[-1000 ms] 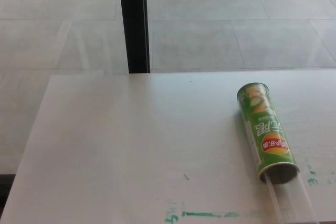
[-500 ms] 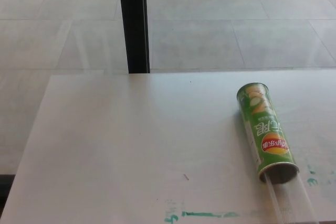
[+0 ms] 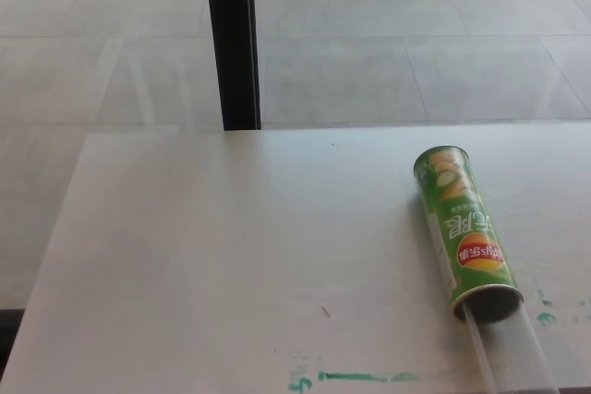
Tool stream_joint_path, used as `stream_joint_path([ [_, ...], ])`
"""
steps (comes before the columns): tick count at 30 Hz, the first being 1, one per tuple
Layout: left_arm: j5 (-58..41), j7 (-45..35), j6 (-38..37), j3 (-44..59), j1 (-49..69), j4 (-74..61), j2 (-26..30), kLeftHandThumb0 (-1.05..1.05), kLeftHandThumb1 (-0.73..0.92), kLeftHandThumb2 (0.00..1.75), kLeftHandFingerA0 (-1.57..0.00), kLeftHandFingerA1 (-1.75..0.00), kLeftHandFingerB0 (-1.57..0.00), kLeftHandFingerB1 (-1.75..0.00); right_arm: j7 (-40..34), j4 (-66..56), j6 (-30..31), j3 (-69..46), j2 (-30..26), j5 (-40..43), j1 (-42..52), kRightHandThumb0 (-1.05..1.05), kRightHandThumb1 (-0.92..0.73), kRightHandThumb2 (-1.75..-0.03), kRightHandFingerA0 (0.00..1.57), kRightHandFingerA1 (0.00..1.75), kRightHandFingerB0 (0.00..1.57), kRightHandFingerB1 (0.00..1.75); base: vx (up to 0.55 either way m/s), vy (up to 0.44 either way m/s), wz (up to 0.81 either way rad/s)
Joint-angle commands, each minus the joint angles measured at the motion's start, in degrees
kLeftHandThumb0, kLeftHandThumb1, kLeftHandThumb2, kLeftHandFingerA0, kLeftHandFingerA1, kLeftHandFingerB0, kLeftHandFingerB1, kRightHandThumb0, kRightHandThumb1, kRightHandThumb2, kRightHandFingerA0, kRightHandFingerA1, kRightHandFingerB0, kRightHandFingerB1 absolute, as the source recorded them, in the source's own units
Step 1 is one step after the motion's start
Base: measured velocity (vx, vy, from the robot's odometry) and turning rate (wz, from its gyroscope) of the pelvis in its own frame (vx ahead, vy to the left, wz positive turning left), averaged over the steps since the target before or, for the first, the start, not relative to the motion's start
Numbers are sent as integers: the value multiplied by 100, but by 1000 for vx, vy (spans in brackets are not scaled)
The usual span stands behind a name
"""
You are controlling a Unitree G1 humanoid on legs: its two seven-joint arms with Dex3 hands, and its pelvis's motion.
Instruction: Use the right hand as a fist to push the chips tray inside its container kept in the middle of the desk
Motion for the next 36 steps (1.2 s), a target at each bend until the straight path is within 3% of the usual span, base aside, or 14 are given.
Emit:
stream_joint_path([
  [1, -134, -79, -53, 47, 38, 11, 194, -64, 80, 64, -49, -54, -41, -44, 1071, -241, -250, 384, -572, 1, 437, -51, -78, -63, 80, 66, 67, 49, 0, 0, 0],
  [11, -105, -50, -82, 23, 22, 31, 206, -63, 81, 64, -52, -52, -40, -43, 1213, -238, -396, 569, -913, -733, 672, -53, -79, -63, 78, 67, 67, 49, 0, 0, 0],
  [12, -166, -174, -113, 64, 56, -7, 209, -65, 63, 99, -43, -62, -32, -55, 1236, -165, -528, 568, -931, -808, 638, -51, -78, -63, 80, 68, 67, 50, 0, 0, 0],
  [13, -115, -110, -138, 23, 59, -6, 208, -64, 81, 63, -50, -52, -39, -43, 1272, -206, -463, 549, -973, -878, 666, -52, -79, -64, 78, 70, 66, 49, 0, 0, 0],
  [22, -136, -101, -84, 48, 26, 0, 237, -64, 81, 64, -50, -51, -40, -43, 1326, 86, -489, 727, -1141, -1779, 516, -56, -80, -64, 80, 70, 65, 48, 0, 0, 0],
  [23, -124, -104, -83, 34, 28, -13, 243, -62, 64, 99, -43, -60, -32, -54, 1271, 147, -523, 767, -1127, -1988, 479, -57, -79, -64, 83, 77, 67, 49, 0, 0, 0],
  [24, -110, -126, -110, 18, 28, -26, 251, -64, 64, 100, -45, -61, -33, -55, 1171, 273, -579, 854, -1102, -2329, 395, -58, -80, -64, 84, 78, 67, 48, 0, 0, 0],
  [25, -106, -136, -121, 14, 27, -28, 254, -64, 64, 100, -45, -61, -33, -55, 1156, 294, -582, 868, -1101, -2401, 376, -58, -80, -64, 84, 78, 67, 48, 0, 0, 0],
  [26, -118, -116, -106, 25, 21, -30, 251, -64, 81, 64, -51, -53, -38, -43, 1125, 375, -608, 917, -1132, -2621, 317, -59, -81, -63, 82, 80, 66, 49, 0, 0, 0],
  [31, -108, -131, -102, 19, -3, -11, 250, -65, 82, 64, -49, -52, -37, -43, 876, 837, -615, 1121, -1287, -3648, -6, -60, -80, -64, 85, 71, 66, 51, 0, 0, 0],
  [36, -102, -138, -121, 17, -4, -8, 246, -65, 81, 64, -50, -53, -38, -43, 814, 961, -447, 1212, -1393, -4217, -146, -59, -82, -64, 82, 72, 64, 50, 0, 0, 0],
])
